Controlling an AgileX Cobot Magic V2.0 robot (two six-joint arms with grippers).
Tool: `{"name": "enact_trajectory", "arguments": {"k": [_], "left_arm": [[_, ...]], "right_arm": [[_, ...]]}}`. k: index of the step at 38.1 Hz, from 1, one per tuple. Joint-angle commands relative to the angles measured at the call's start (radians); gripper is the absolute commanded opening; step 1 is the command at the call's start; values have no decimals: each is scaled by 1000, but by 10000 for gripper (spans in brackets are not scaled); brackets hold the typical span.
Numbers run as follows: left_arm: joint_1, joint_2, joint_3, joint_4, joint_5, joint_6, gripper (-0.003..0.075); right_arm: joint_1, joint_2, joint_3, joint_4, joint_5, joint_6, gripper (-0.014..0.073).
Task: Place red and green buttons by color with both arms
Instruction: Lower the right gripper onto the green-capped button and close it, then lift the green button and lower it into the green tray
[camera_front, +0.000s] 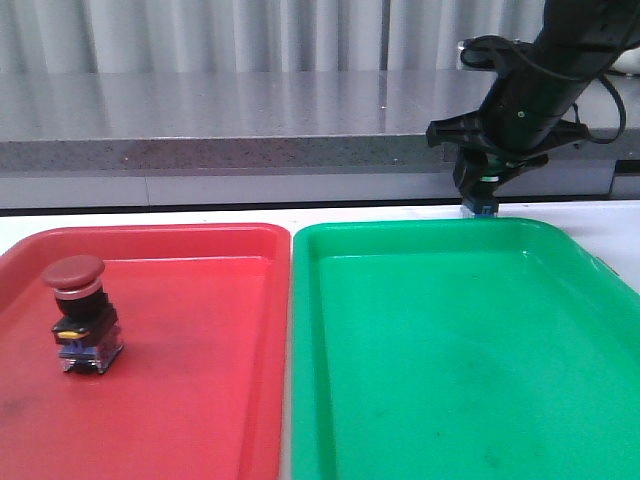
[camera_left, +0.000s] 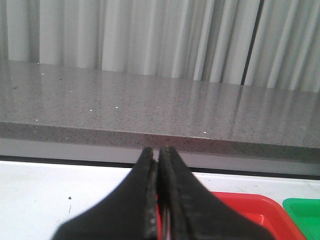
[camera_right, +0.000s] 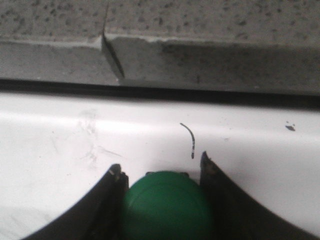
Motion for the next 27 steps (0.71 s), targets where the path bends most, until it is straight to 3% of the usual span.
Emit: {"name": "enact_trajectory", "arguments": {"k": [1, 8, 18, 27], "left_arm": [[-7, -15, -27, -8, -80, -5, -20], [-7, -15, -27, -8, -80, -5, -20], [-7, -15, -27, -8, -80, -5, -20], [-7, -15, -27, -8, -80, -5, -20]], "right_arm": [[-1, -130, -26, 5, -47, 1, 44], [43, -301, 101, 5, -89, 0, 43], [181, -583, 512, 5, -255, 0, 43], [298, -655, 782, 5, -338, 0, 45]]}}
